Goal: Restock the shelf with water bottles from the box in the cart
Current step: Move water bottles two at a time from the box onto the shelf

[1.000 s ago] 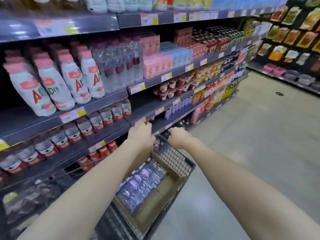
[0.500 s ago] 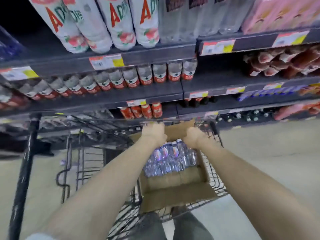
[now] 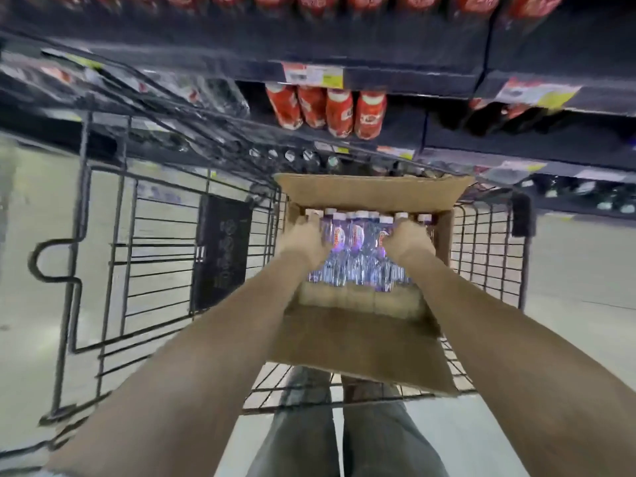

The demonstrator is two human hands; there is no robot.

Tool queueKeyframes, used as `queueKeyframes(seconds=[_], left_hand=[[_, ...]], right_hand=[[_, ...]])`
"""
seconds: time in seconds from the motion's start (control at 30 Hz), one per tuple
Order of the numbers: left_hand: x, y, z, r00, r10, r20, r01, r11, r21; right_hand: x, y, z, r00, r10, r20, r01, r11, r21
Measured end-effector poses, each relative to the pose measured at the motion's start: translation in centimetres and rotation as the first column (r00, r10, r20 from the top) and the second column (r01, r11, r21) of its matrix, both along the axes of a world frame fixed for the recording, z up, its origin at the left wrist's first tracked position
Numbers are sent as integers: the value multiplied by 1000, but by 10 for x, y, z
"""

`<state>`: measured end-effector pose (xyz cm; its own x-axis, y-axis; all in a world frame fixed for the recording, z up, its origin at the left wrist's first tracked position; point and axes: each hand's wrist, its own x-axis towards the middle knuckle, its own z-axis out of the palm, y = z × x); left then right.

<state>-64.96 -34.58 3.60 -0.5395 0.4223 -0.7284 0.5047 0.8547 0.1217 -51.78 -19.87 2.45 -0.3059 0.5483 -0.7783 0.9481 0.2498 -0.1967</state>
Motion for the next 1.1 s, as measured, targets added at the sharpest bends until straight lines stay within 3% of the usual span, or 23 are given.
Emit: queueKeyframes(seconds=[0.1,0.27,0.37,0.6,0.7,0.93,1.1], left_hand=[[6,1,-38,995,92,46,-94,994,50],[20,26,-84,1000,17,16,-19,993,114],[26,46,-101,1000,-7,9,7,999,37],[28,58,-127,989,-142,-46,133,978,-157],[21,63,-130,985,-170,-40,160,970,-180],[23,64,-126,1000,4,15,-3,998,-69],[33,61,-121,984,171,49,-170,985,-12]], right_hand=[[4,5,-39,996,-87,8,87,996,-6],[10,12,-85,995,-95,-23,93,993,-69],[13,10,-101,993,-111,-39,110,993,-42],[17,3,-120,1000,23,-12,-22,1000,10],[20,3,-124,997,-44,-57,43,999,-15],[26,-3,-119,941,-288,-178,275,957,-97],[34,-4,-113,907,-386,-169,367,920,-137]])
